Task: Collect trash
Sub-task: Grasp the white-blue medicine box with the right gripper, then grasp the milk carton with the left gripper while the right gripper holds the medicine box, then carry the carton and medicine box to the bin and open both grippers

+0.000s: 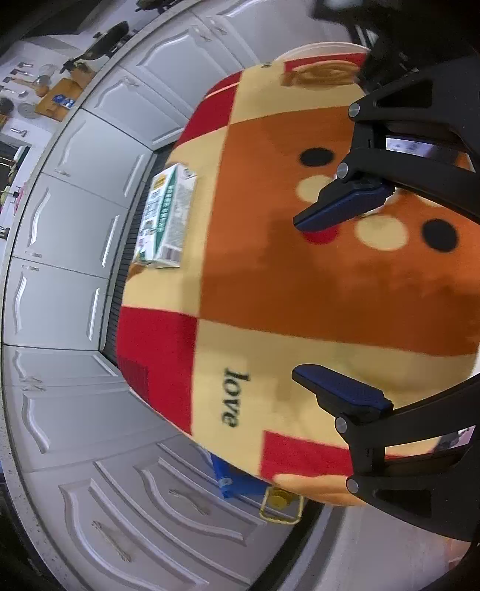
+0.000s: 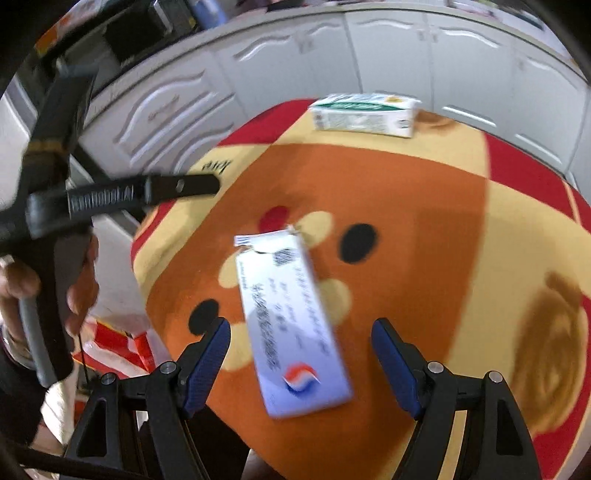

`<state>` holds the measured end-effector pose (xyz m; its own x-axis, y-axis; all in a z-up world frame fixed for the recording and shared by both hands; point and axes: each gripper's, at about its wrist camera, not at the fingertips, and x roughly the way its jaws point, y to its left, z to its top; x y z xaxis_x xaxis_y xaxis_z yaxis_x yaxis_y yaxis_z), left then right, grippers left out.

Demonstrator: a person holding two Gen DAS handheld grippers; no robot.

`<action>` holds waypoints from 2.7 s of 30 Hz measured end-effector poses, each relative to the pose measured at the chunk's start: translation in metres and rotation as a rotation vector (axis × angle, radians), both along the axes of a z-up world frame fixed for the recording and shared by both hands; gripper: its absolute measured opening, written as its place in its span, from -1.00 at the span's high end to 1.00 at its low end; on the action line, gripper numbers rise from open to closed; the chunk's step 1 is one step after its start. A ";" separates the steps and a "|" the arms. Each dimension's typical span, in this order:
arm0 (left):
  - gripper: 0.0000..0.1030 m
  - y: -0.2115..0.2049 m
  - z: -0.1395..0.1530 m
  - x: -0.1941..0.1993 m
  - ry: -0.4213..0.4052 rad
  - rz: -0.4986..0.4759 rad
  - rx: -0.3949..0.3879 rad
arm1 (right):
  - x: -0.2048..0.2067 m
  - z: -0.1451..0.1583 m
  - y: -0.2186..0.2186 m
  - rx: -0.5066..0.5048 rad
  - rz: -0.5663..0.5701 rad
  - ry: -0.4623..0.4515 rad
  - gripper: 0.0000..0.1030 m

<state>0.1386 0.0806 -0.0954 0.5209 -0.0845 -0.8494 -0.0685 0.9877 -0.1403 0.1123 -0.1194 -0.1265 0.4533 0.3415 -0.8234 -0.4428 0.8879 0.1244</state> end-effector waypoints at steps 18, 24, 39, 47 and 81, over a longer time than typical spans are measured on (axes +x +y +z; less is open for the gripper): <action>-0.43 0.005 -0.011 0.199 -0.013 0.213 0.143 | -0.017 0.022 -0.107 0.030 -0.297 -0.116 0.03; -0.39 -0.019 -0.028 0.174 0.065 0.038 0.155 | -0.021 0.027 -0.118 0.067 -0.329 -0.113 0.03; -0.43 -0.067 0.018 0.072 -0.060 -0.136 -0.046 | -0.033 0.050 -0.144 0.138 -0.379 -0.173 0.03; -0.45 -0.114 -0.013 0.138 0.004 -0.031 0.036 | -0.045 0.055 -0.150 0.142 -0.387 -0.191 0.03; -0.03 -0.226 0.033 -0.027 -0.152 -0.380 0.001 | -0.107 0.071 -0.211 0.187 -0.543 -0.298 0.03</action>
<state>0.1116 -0.1451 -0.0629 0.5726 -0.2939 -0.7654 0.3226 0.9390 -0.1192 0.0057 -0.3301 -0.0554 0.8019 0.1247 -0.5843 0.0239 0.9705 0.2399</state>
